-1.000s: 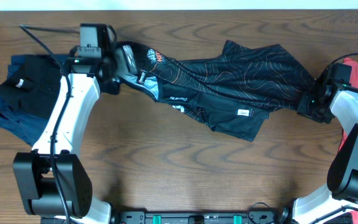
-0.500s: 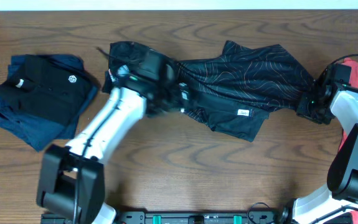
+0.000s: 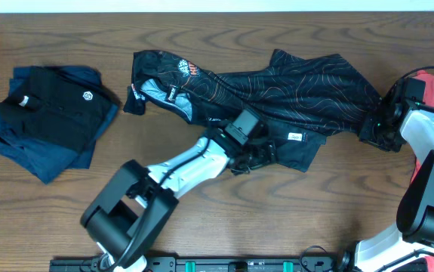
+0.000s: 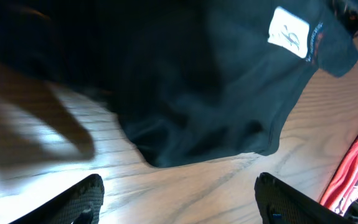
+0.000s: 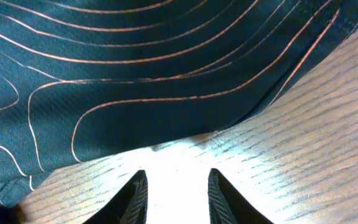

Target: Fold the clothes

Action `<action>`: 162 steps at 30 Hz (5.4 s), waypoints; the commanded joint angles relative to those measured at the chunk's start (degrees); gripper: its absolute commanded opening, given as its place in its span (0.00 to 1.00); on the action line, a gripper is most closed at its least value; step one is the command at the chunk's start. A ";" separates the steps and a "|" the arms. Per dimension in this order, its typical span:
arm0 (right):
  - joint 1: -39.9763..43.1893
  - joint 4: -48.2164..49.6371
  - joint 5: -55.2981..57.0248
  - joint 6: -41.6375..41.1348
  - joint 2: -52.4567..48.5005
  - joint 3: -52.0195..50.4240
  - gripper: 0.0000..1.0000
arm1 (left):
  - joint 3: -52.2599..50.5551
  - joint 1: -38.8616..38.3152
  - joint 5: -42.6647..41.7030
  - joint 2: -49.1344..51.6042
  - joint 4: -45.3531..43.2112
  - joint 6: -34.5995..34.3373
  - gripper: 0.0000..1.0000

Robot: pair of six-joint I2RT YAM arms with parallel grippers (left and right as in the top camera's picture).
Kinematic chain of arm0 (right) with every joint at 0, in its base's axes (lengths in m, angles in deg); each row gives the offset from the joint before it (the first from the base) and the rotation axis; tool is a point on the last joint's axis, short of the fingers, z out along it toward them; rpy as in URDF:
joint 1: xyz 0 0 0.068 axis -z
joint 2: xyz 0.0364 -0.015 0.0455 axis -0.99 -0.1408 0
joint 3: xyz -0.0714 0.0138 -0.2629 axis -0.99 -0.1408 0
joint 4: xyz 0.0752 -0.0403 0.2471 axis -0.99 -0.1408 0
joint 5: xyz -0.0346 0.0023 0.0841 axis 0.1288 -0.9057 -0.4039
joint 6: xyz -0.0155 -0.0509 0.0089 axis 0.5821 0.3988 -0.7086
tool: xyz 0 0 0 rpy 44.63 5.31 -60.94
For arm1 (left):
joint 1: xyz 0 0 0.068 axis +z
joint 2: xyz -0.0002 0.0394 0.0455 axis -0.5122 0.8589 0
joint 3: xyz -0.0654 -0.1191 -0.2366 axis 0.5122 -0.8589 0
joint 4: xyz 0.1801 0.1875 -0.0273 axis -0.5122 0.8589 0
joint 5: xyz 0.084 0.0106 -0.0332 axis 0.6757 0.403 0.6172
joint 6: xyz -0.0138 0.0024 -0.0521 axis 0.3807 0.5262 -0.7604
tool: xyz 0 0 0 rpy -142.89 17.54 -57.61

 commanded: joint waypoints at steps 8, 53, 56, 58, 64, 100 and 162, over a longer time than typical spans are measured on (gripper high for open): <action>-0.42 -0.50 -0.22 -0.07 0.24 0.26 0.30 | 0.13 -1.70 1.95 8.98 -5.73 -9.16 0.71; -4.22 -17.03 -5.77 -0.52 0.24 0.02 0.36 | -1.92 17.62 20.63 -13.20 43.87 14.58 0.06; -4.24 -20.24 -5.79 -1.77 0.24 -0.79 0.36 | -2.03 17.62 20.63 -13.20 43.87 14.60 0.06; -4.24 -21.00 -5.79 -1.77 0.24 -1.68 0.36 | -2.01 17.62 20.63 -13.20 43.43 14.58 0.06; -4.22 -20.17 -5.79 -3.39 0.24 -5.29 0.38 | -2.03 17.62 20.61 -13.20 42.60 14.58 0.06; 2.91 -8.35 -4.33 -10.75 0.24 -2.86 0.01 | -1.90 16.79 15.02 -15.21 41.18 20.15 0.98; 3.39 -10.49 1.97 -11.61 0.24 -2.86 0.01 | -1.92 8.81 20.37 0.70 5.35 15.72 0.61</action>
